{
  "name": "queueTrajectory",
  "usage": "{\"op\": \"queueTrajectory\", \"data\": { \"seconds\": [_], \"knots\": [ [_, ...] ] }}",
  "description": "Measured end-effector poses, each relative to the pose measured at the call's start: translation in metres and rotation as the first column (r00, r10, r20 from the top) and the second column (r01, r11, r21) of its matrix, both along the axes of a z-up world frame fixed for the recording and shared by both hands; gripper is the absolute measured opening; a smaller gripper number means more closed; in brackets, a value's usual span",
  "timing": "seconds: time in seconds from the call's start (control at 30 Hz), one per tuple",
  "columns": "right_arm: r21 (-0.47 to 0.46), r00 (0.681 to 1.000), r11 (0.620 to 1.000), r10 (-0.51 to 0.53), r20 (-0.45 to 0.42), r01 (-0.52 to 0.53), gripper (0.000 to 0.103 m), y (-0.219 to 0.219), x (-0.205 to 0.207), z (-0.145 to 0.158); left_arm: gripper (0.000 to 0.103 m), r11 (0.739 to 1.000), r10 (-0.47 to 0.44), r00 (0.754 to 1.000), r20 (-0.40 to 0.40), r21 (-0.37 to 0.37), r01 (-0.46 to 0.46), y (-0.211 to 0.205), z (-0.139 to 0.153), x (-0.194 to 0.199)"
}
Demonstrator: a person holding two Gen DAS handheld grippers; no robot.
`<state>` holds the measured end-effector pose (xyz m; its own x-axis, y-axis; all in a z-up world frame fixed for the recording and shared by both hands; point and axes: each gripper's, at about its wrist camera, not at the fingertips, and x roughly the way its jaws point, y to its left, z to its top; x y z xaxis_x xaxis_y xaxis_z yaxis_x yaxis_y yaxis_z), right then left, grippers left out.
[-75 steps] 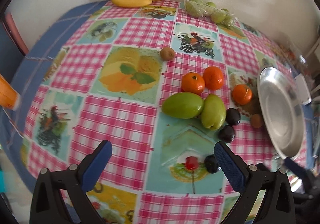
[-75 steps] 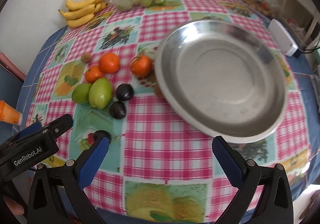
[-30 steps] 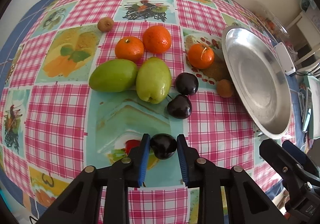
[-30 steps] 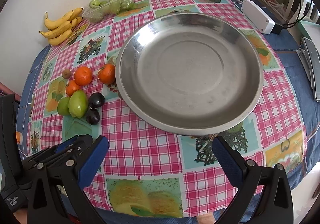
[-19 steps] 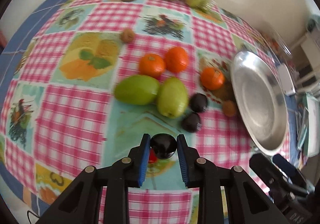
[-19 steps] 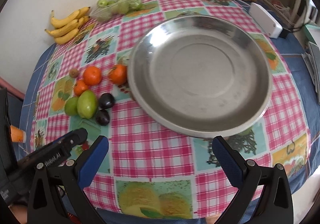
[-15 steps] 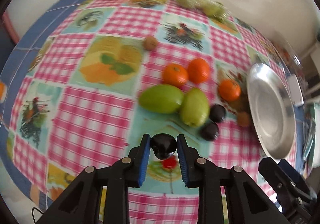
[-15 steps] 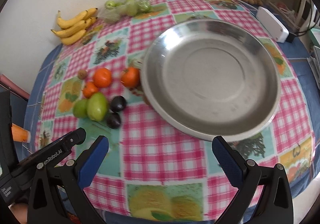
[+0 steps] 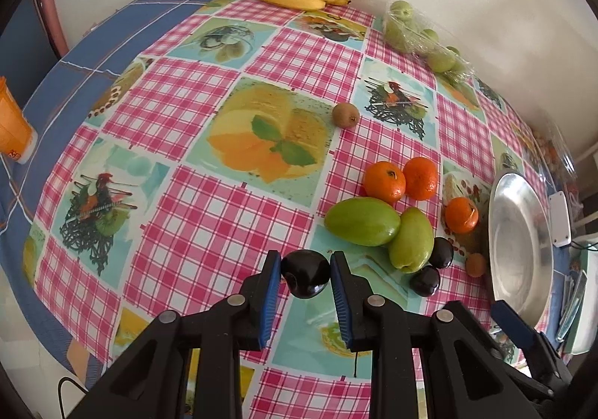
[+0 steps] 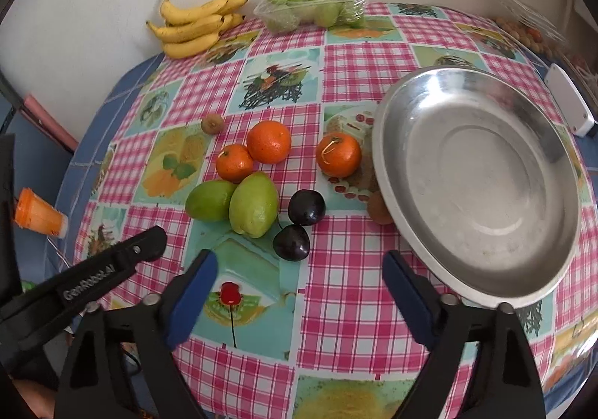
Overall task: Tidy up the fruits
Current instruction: 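Hold the cherry in the left tool while the right tool grasps another dark cherry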
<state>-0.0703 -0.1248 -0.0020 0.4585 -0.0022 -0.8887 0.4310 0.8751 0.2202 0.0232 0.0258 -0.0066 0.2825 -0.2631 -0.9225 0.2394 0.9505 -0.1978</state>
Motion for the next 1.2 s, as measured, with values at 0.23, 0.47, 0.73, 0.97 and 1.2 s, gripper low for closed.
{"op": "queueTrajectory", "data": {
  "seconds": [0.23,0.47,0.73,0.97,1.2],
  "knots": [
    [-0.005,0.997,0.999,0.035,-0.076,-0.035,0.062,0.000,0.010,-0.019,0.029,1.000,-0.007,1.000,-0.004,-0.003,0.007,-0.001,0.000,-0.002],
    [0.020,0.994,0.998,0.061,-0.095,-0.060,0.042,0.002,0.018,-0.027,0.029,1.000,-0.006,1.000,-0.014,0.000,0.006,-0.001,-0.004,0.000],
    [-0.008,0.989,0.997,0.079,-0.124,-0.080,0.035,0.007,0.032,-0.034,0.029,1.000,-0.011,1.000,-0.013,0.004,0.011,-0.003,-0.005,0.000],
    [-0.032,0.987,0.996,0.078,-0.139,-0.083,0.034,0.009,0.038,-0.038,0.029,1.000,-0.014,1.000,-0.016,0.012,0.014,-0.004,-0.007,0.000],
    [-0.039,0.989,0.996,0.076,-0.129,-0.082,0.032,0.010,0.042,-0.039,0.029,1.000,-0.019,1.000,-0.018,0.024,0.019,-0.005,-0.009,-0.001]
  ]
}}
